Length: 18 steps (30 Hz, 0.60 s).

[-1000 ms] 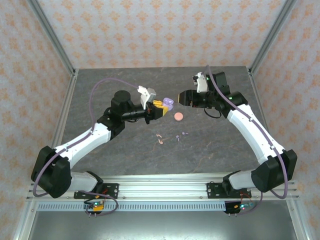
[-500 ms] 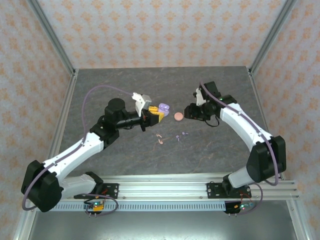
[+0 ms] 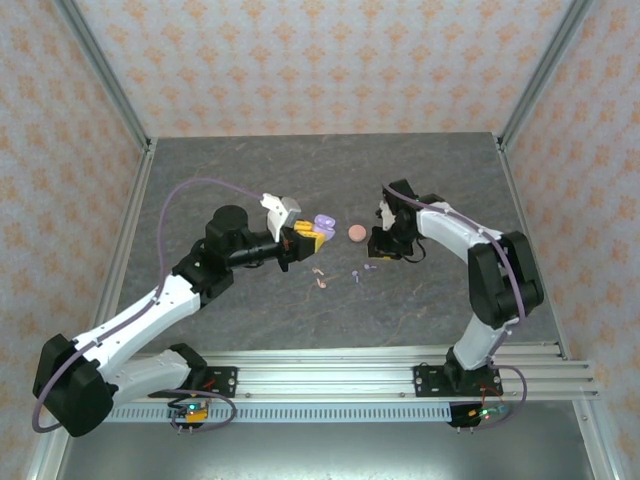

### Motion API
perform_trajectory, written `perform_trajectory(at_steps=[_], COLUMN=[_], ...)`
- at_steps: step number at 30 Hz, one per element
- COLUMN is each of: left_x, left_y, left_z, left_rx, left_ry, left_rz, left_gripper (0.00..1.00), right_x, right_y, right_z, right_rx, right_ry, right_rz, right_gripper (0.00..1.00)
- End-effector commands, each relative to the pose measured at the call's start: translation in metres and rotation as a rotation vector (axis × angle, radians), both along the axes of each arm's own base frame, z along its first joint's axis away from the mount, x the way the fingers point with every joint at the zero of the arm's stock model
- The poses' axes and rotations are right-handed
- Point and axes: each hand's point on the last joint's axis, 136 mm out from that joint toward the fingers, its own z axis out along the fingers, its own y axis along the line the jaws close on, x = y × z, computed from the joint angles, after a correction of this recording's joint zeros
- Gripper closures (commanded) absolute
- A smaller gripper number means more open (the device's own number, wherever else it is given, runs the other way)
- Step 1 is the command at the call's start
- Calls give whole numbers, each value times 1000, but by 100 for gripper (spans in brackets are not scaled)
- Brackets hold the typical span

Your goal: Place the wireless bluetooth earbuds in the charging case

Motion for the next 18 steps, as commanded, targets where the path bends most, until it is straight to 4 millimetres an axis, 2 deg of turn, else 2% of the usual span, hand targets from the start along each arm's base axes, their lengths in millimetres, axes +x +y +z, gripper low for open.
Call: perform_trajectory(at_steps=[1, 9, 18], left_x=[-2, -3, -2], left_y=[4, 5, 6], left_z=[0, -1, -3], left_rx=[8, 8, 9], left_ry=[-17, -18, -13], left_rz=[24, 26, 32], left_gripper=[80, 80, 80], right_x=[9, 11, 9], right_y=[-4, -3, -5], right_z=[-8, -24, -36], right_rx=[-50, -70, -90], right_ry=[-9, 27, 49], right_rz=[-4, -18, -18], right_gripper=[78, 87, 88])
